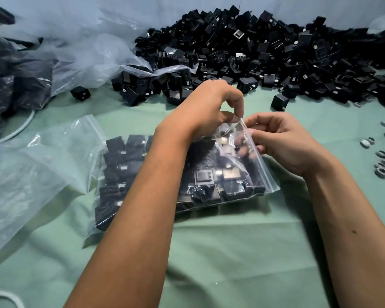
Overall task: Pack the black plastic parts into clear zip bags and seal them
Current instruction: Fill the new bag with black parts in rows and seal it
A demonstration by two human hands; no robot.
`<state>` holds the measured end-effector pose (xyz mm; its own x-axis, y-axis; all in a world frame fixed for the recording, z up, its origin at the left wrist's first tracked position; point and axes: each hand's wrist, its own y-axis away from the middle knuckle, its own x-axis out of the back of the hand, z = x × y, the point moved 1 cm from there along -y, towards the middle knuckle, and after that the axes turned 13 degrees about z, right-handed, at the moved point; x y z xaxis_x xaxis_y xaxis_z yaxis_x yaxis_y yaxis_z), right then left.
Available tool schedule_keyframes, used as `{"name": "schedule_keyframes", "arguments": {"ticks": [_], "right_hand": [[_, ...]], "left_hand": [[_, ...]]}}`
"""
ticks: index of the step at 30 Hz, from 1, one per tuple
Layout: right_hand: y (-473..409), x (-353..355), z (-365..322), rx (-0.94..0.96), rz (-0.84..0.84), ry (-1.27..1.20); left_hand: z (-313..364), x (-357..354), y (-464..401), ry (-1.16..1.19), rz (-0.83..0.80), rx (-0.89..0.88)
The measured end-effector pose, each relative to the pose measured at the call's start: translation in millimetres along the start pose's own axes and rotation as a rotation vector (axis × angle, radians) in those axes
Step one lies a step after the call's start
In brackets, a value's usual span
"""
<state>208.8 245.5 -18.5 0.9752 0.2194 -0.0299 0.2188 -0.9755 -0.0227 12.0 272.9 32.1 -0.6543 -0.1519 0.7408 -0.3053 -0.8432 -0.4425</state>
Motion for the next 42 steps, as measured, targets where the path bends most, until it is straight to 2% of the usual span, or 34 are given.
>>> {"name": "schedule_keyframes", "arguments": {"ticks": [3, 7, 13, 15, 19, 20, 21, 23, 24, 25, 28, 30, 33, 39, 42], "right_hand": [[4.0, -6.3, 0.3, -0.062, -0.119, -0.012], [3.6, -2.7, -8.3, -0.092, -0.027, -0.154], [11.1, -13.3, -10.5, -0.132, -0.154, -0.297], [6.7, -10.5, -11.8, -0.091, -0.041, -0.317], [-8.1, 1.5, -5.4, -0.082, 0.381, -0.284], [-12.9, 2.9, -2.7, -0.058, 0.5, -0.195], [-18.7, 7.1, -0.8, 0.01, 0.651, -0.001], [-33.3, 20.3, -1.4, 0.201, 0.886, 0.57], [-41.7, 25.5, -3.1, 0.256, 0.896, 0.841], [-49.9, 30.4, -3.8, 0.246, 0.831, 1.038], [-68.1, 39.1, 1.2, 0.075, 0.552, 1.257], [-69.1, 39.1, 7.3, 0.12, 0.467, 1.222], [-53.8, 30.1, 10.9, 0.229, 0.545, 1.018], [-25.2, 5.0, 14.3, 0.178, 0.637, 0.416], [-15.7, -2.6, 19.4, 0.218, 0.626, 0.279]], "left_hand": [[1.3, 0.3, 0.2, 0.003, 0.006, 0.001], [0.5, 1.1, 0.4, 0.016, 0.015, 0.012], [-0.4, 1.1, -0.4, 0.021, 0.009, 0.003], [-2.2, 1.5, -0.2, 0.051, 0.015, 0.024], [-0.9, -0.4, -0.2, 0.043, -0.005, 0.038], [-1.5, -0.5, 0.3, 0.046, -0.015, 0.056], [-2.2, -1.2, 0.7, 0.051, -0.024, 0.067], [-2.3, -1.9, 0.7, 0.047, -0.043, 0.07], [-1.7, -1.9, 0.4, 0.043, -0.047, 0.071], [-1.2, -2.2, 0.0, 0.044, -0.048, 0.072], [-3.1, -1.8, -0.3, 0.054, -0.045, 0.082], [-5.1, -1.4, -0.2, 0.056, -0.043, 0.092], [-6.7, -1.0, -0.3, 0.029, -0.056, 0.101], [-7.5, -3.0, 2.2, 0.033, -0.143, 0.128], [-8.1, -3.4, 3.9, 0.039, -0.174, 0.145]]}}
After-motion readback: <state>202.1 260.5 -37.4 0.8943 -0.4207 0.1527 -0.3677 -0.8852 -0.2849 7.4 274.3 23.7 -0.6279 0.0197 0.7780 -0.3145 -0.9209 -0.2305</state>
